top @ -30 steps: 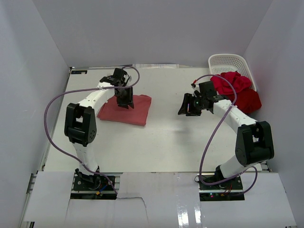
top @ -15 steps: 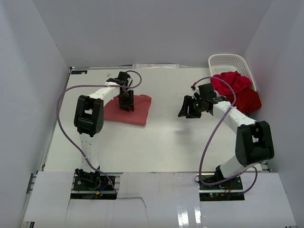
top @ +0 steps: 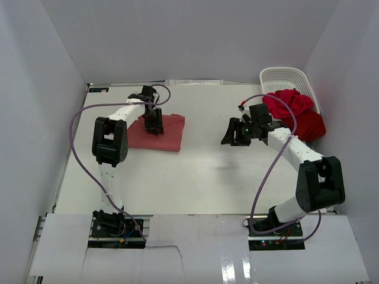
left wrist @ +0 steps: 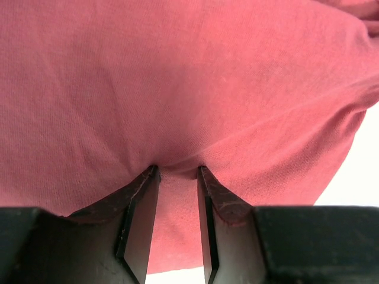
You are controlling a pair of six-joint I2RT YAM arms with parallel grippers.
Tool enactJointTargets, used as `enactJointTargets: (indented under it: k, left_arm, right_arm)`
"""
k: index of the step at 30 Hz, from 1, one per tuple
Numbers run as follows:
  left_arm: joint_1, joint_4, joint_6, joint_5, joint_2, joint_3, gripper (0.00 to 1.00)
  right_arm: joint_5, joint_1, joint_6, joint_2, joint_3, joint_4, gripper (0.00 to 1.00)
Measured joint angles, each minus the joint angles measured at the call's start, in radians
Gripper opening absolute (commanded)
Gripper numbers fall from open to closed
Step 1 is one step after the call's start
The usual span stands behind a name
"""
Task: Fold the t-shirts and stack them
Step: Put the neatly folded tshirt into the corner of the board with the left arm
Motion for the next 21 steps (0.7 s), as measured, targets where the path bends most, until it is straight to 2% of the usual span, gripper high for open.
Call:
enactJointTargets:
  k: [3,6,15,21]
  left_arm:
    - [0.058,-0.016,0.013,0.003,0.049,0.084,0.43]
    - [0.128,-0.035,0.037,-0.006,0.138,0.234,0.44]
    - [0.272,-0.046,0.114,-0.060,0.385,0.660,0.55]
    - [0.339,0.073,0.170,-0.105,0.413,0.678,0.63]
  right_arm:
    - [-0.016,0.000,-0.001,0.000,0.011,-0.002,0.60]
    - [-0.035,0.001,-0.007,0.008,0.040,-0.003,0.60]
    - [-0.093,0.001,-0.041,0.113,0.112,-0.002,0.60]
    - [-0.136,0.002,-0.044,0.132,0.111,0.004,0.60]
